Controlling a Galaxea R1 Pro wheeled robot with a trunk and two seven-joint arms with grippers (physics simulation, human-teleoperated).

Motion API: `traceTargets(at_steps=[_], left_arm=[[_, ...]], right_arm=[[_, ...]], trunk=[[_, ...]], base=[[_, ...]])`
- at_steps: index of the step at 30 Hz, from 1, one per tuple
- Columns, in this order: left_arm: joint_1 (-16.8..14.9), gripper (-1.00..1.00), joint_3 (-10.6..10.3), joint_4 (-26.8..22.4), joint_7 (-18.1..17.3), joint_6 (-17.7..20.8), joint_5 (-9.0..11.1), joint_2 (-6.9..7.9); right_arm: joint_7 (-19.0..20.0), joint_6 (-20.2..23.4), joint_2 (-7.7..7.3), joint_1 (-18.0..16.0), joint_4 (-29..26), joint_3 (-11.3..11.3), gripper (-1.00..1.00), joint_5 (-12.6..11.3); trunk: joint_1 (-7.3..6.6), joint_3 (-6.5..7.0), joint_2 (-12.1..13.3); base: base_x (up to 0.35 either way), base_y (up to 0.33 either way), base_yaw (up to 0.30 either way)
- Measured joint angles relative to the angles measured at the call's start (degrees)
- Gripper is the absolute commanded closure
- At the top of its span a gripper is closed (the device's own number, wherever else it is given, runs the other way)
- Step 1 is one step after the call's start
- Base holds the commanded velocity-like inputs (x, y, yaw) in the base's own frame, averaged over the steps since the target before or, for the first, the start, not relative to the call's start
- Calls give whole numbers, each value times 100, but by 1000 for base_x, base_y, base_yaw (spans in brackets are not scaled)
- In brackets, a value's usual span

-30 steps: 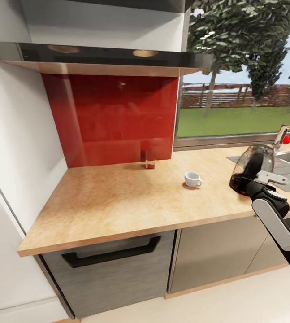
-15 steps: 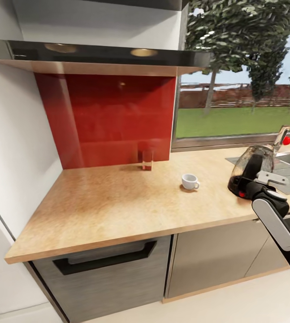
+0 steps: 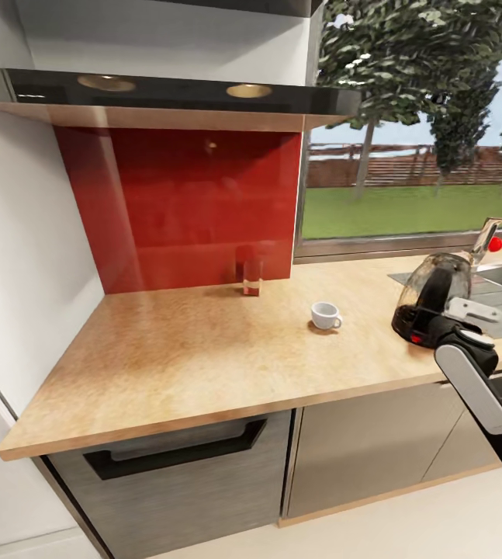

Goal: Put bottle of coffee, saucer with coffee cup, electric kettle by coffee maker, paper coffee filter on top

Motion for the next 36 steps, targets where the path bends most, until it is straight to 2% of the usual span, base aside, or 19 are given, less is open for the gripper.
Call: traceTargets(at_steps=[5,9,10,13,36], left_arm=[[0,-100,0,0,0,0,0,0],[0,-100,0,0,0,0,0,0],[0,-100,-5,0,0,0,0,0],[0,-100,-6,0,0,0,0,0],[0,-100,-1,0,-1,0,0,0]], right_arm=[[-109,2,199,0,9,82,-100,11],[-337,5,253,0,16,95,-100,11],[-416,6,343,0,17,98,-100,7],[-446,7,401,0,18,99,-100,8],[-601,3,427,0,42,100,-100,16]], trunk=[[0,0,0],[0,0,0],[-1,0,0],[-1,0,0],[0,0,0]], base=[[0,0,0],[25,0,0],[161,0,0],[108,0,0],[13,-34,0]])
